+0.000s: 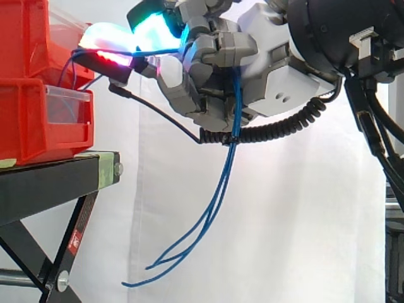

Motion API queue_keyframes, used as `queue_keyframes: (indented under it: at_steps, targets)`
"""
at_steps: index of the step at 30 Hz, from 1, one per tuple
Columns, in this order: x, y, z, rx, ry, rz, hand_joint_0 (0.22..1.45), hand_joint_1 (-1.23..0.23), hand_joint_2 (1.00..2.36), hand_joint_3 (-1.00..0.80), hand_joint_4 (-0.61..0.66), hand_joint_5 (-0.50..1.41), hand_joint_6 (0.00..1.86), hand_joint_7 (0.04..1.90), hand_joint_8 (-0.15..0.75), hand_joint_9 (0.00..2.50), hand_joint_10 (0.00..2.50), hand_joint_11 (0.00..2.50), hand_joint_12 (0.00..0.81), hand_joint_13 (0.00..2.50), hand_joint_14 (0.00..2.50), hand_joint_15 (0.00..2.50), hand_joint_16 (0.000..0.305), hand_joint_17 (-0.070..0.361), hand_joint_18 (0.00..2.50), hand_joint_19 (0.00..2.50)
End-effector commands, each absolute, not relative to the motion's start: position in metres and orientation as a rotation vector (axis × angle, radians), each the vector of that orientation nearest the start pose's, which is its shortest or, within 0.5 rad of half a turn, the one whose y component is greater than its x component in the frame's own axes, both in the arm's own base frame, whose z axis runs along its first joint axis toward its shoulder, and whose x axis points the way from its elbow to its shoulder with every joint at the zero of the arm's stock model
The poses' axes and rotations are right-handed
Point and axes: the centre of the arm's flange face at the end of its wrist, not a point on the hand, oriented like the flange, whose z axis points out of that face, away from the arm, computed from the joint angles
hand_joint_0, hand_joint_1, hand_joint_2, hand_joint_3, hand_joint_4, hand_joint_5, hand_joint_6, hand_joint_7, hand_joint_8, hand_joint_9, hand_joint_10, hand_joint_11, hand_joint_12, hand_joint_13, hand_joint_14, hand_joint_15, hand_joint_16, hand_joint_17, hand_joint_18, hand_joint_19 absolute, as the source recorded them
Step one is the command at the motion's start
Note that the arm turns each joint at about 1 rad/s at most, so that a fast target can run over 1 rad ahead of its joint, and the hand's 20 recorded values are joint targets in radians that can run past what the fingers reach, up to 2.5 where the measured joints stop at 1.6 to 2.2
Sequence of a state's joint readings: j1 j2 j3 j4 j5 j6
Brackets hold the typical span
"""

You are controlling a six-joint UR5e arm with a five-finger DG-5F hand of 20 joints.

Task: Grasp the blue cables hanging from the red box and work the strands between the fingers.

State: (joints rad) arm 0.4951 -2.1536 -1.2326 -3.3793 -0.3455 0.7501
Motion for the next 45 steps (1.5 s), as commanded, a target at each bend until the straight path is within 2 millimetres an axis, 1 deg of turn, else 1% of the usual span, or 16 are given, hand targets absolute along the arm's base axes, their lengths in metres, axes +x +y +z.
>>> queue_keyframes:
  at_steps: [1,2,3,5,6,7,8,9,11,13,18,21,27,35,45]
  targets:
    - [0.634,0.083,0.318,1.738,0.453,0.797,0.75,-0.72,1.00,-0.35,0.29,0.57,0.01,1.30,0.524,1.95,2.50,2.50,0.623,1.99,2.50,1.61,0.246,0.185,2.50,0.58]
    - [0.634,0.083,0.318,1.738,0.453,0.797,0.73,-0.71,1.01,-0.46,0.27,0.56,0.02,1.29,0.524,1.95,2.50,2.50,0.623,1.99,2.50,1.61,0.246,0.185,2.50,0.58]
    - [0.634,0.084,0.319,1.738,0.452,0.798,0.74,-0.70,1.01,-0.50,0.27,0.56,0.01,1.30,0.524,1.95,2.50,2.50,0.623,1.99,2.50,1.61,0.246,0.185,2.50,0.58]
    - [0.634,0.082,0.318,1.737,0.454,0.791,0.71,-0.68,1.01,-0.68,0.24,0.53,0.02,1.32,0.524,1.95,2.50,2.50,0.623,1.99,2.50,1.61,0.246,0.185,2.50,0.58]
    - [0.634,0.082,0.318,1.737,0.455,0.789,0.71,-0.68,1.01,-0.70,0.24,0.53,0.02,1.32,0.524,1.95,2.50,2.50,0.623,1.99,2.50,1.61,0.246,0.185,2.50,0.58]
    - [0.633,0.081,0.318,1.737,0.457,0.784,0.69,-0.66,1.01,-0.77,0.22,0.52,0.02,1.32,0.524,1.95,2.50,2.50,0.623,1.99,2.50,1.61,0.246,0.185,2.50,0.58]
    - [0.633,0.079,0.318,1.736,0.459,0.774,0.68,-0.65,1.01,-0.83,0.23,0.51,0.02,1.32,0.524,1.95,2.50,2.50,0.623,1.99,2.50,1.61,0.246,0.185,2.50,0.58]
    - [0.633,0.079,0.318,1.736,0.459,0.774,0.67,-0.65,1.00,-0.84,0.22,0.51,0.02,1.32,0.524,1.95,2.50,2.50,0.623,1.99,2.50,1.61,0.246,0.185,2.50,0.58]
    - [0.630,0.076,0.313,1.736,0.472,0.755,0.65,-0.64,1.00,-0.95,0.24,0.51,0.01,1.32,0.524,1.95,2.50,2.50,0.623,1.99,2.50,1.61,0.246,0.185,2.50,0.58]
    - [0.627,0.075,0.308,1.736,0.481,0.744,0.65,-0.63,1.00,-1.00,0.24,0.51,0.01,1.31,0.524,1.95,2.50,2.50,0.623,1.99,2.50,1.61,0.246,0.185,2.50,0.58]
    - [0.627,0.073,0.307,1.736,0.481,0.741,0.65,-0.63,1.00,-1.00,0.25,0.52,0.01,1.32,0.524,1.95,2.50,2.50,0.623,1.99,2.50,1.61,0.246,0.185,2.50,0.58]
    - [0.627,0.072,0.308,1.737,0.477,0.743,0.68,-0.64,1.00,-1.00,0.23,0.53,0.01,1.34,0.524,1.95,2.50,2.50,0.623,1.99,2.50,1.61,0.246,0.185,2.50,0.58]
    - [0.627,0.066,0.307,1.738,0.473,0.730,0.73,-0.65,1.00,-0.95,0.23,0.54,0.01,1.36,0.524,1.95,2.50,2.50,0.623,1.99,2.50,1.61,0.246,0.185,2.50,0.58]
    - [0.627,0.065,0.308,1.738,0.472,0.727,0.80,-0.67,1.01,-0.83,0.22,0.56,0.01,1.41,0.524,1.95,2.50,2.50,0.623,1.99,2.50,1.61,0.246,0.185,2.50,0.58]
    - [0.627,0.065,0.308,1.738,0.472,0.727,0.80,-0.68,1.01,-0.84,0.20,0.57,0.01,1.46,0.524,1.95,2.50,2.50,0.623,1.99,2.50,1.61,0.246,0.185,2.50,0.58]
